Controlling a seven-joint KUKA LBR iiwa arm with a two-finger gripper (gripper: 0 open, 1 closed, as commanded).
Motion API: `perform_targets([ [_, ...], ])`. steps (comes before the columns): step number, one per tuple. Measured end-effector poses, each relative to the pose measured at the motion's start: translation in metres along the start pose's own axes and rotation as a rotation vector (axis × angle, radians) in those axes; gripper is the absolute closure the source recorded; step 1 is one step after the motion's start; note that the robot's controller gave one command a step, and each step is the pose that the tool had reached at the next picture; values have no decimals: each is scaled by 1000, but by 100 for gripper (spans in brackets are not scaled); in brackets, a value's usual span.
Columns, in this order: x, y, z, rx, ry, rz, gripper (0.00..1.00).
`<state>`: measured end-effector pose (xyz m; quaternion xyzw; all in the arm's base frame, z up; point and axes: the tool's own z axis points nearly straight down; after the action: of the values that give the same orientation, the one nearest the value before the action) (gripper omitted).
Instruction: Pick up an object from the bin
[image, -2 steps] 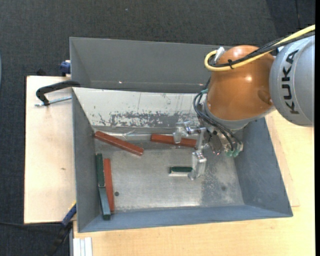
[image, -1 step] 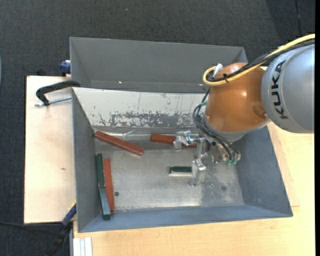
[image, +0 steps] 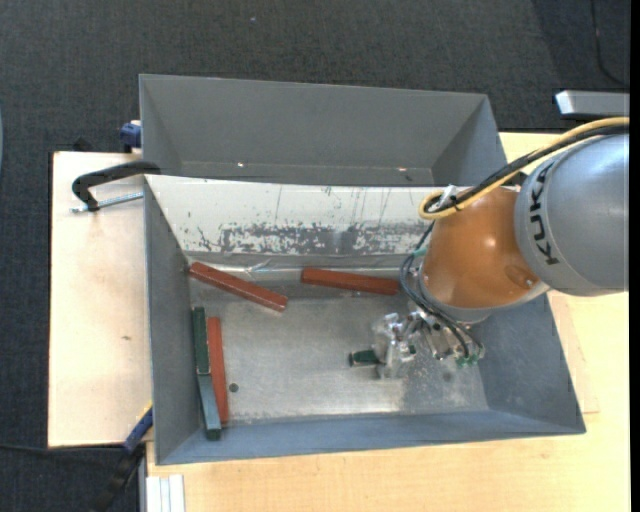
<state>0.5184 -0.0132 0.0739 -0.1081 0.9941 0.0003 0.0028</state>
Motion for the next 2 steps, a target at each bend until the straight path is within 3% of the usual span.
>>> perform_targets([
  [1, 0, 0, 0, 0, 0, 0, 100],
  [2, 3, 8, -32, -2, 10, -10, 100],
])
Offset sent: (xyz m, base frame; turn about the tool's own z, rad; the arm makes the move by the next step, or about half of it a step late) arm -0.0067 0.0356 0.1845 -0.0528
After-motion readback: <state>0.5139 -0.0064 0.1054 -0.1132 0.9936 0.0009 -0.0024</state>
